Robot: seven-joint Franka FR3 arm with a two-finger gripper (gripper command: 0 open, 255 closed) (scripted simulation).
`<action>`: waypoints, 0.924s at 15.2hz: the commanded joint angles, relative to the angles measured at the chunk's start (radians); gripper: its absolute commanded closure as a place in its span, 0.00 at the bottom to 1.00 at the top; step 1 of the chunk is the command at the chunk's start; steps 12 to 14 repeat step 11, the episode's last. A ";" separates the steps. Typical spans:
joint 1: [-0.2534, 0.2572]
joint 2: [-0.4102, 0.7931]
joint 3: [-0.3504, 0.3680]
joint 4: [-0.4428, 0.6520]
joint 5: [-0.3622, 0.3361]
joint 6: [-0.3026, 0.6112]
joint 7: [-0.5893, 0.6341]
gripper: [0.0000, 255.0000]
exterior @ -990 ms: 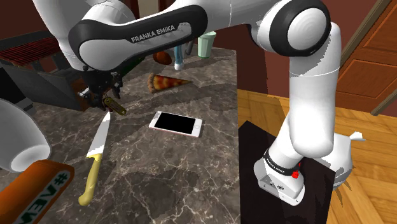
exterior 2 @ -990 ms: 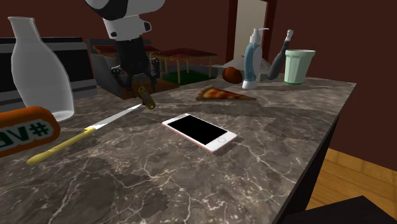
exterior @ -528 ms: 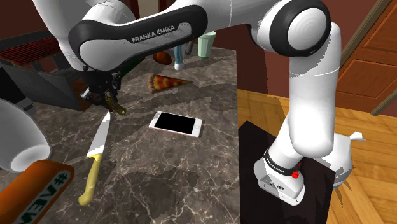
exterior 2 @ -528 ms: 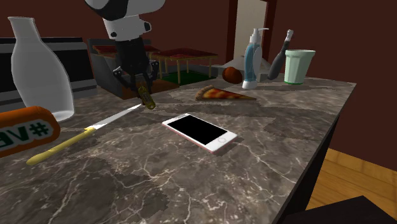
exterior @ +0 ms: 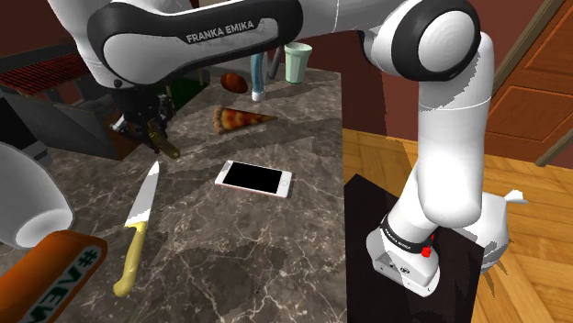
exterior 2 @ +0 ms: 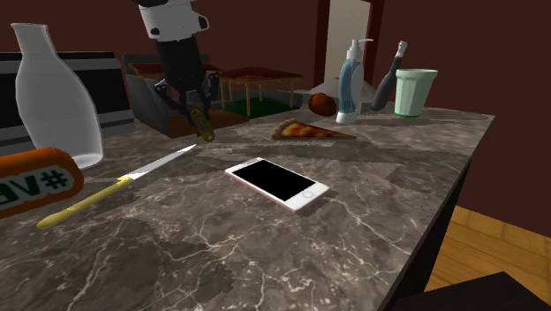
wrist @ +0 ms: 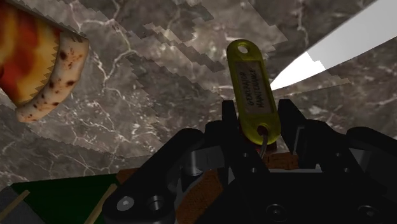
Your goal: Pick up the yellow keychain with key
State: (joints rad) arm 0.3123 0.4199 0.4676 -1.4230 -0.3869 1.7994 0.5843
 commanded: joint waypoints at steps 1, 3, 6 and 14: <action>0.003 -0.002 0.001 0.024 0.002 -0.025 -0.006 1.00; 0.006 -0.002 0.002 0.051 0.004 -0.051 -0.012 1.00; 0.013 0.001 0.003 0.094 0.005 -0.091 -0.021 1.00; 0.021 0.006 0.004 0.145 0.005 -0.135 -0.030 1.00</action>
